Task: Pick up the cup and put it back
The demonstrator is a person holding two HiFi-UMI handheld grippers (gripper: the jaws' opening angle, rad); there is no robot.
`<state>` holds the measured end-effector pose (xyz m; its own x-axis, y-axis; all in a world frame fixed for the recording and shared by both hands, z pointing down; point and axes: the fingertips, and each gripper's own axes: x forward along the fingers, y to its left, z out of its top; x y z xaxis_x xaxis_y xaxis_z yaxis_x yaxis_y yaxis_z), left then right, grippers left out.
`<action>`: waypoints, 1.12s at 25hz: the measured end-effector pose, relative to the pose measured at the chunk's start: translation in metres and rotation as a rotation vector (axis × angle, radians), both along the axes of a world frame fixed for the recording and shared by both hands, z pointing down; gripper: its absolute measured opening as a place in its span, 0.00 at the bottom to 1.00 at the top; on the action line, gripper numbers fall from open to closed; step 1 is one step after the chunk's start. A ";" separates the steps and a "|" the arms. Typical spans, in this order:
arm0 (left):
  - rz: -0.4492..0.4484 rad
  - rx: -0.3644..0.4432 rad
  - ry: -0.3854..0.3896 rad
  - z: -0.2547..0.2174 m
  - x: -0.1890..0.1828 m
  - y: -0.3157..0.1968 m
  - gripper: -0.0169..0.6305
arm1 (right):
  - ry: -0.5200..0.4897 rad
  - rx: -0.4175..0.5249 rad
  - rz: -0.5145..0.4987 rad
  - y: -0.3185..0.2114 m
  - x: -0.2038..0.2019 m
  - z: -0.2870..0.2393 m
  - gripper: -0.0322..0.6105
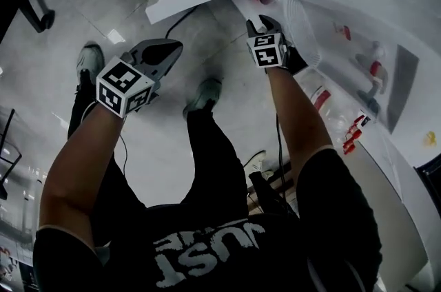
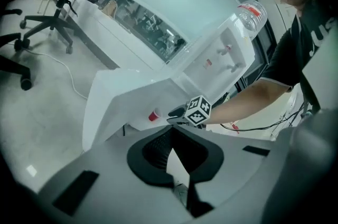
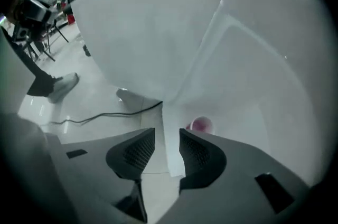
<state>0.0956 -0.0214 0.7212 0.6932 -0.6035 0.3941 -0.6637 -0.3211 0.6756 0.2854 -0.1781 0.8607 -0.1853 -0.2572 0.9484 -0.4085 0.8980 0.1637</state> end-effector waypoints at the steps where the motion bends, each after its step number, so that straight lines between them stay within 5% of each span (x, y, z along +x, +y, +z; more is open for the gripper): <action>1: 0.006 -0.003 -0.002 0.010 0.001 0.003 0.04 | 0.035 0.026 -0.014 -0.010 0.008 0.016 0.27; 8: 0.093 -0.011 -0.034 0.054 0.002 0.034 0.04 | 0.187 0.171 -0.053 -0.061 0.030 0.084 0.27; 17: 0.132 -0.022 -0.039 0.077 0.000 0.044 0.04 | 0.308 0.209 -0.092 -0.090 0.038 0.120 0.27; 19: 0.127 -0.024 -0.034 0.076 0.002 0.043 0.04 | 0.317 0.196 -0.080 -0.089 0.042 0.119 0.15; 28: 0.127 0.002 0.030 -0.015 0.006 0.056 0.04 | -0.035 -0.063 0.121 0.034 -0.012 0.014 0.12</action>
